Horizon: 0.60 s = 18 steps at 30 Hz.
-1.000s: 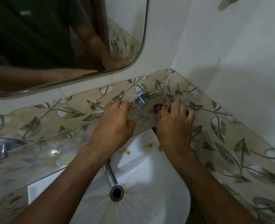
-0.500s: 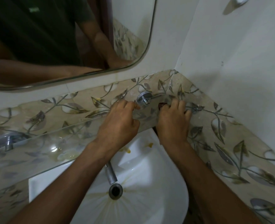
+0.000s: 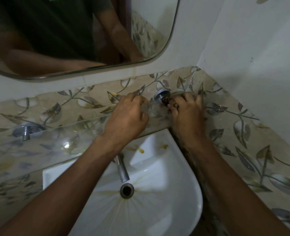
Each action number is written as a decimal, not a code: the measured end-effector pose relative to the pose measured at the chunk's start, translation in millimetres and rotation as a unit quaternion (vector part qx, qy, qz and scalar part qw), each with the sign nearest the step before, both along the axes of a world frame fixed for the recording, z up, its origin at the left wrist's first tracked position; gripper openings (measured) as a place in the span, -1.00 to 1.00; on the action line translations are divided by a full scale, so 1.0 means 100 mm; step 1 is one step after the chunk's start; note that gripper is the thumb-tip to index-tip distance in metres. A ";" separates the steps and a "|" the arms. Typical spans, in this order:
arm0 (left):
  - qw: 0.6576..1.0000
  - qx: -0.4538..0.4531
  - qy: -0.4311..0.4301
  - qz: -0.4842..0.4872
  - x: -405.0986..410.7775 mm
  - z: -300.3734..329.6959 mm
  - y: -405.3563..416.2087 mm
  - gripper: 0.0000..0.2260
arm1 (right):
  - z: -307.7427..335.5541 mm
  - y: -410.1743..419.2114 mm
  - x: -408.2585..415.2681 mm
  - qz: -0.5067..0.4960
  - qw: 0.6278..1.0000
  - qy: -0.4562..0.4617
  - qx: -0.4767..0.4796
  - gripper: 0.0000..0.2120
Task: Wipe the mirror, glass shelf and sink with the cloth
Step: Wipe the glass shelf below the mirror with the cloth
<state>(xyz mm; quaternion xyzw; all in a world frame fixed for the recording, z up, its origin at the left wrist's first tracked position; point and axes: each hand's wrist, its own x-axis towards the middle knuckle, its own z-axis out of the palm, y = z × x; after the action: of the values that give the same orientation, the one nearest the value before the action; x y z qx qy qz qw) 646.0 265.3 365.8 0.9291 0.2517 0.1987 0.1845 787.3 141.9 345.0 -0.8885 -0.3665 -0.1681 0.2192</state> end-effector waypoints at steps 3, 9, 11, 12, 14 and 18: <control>1.000 -0.006 0.000 0.008 -0.04 -0.01 0.02 -0.64 | -0.08 0.02 -0.17 0.071 0.997 0.000 0.012 -0.75; 1.000 -0.001 -0.003 0.023 -0.12 -0.05 0.03 -0.64 | -0.10 0.03 -0.27 0.124 0.992 0.018 0.017 -0.68; 1.000 0.002 0.002 0.030 -0.15 -0.06 0.04 -0.64 | -0.06 0.20 -0.20 0.113 0.993 0.027 0.010 -0.70; 0.999 0.000 0.003 0.034 -0.17 -0.06 0.05 -0.64 | -0.04 0.27 -0.18 0.114 0.993 0.027 0.004 -0.72; 0.999 -0.012 -0.001 0.044 -0.21 -0.04 0.05 -0.64 | -0.03 0.31 -0.17 0.138 0.990 0.022 -0.002 -0.74; 0.997 -0.038 -0.023 0.058 -0.28 -0.01 -0.02 -0.65 | -0.06 0.10 -0.19 0.259 0.965 0.041 -0.001 -0.65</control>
<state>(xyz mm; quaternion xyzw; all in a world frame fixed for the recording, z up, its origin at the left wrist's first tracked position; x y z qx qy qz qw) 618.5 263.7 365.0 0.9004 0.3082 0.2206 0.2136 768.6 151.4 338.9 -0.7695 -0.5749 -0.0693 0.2693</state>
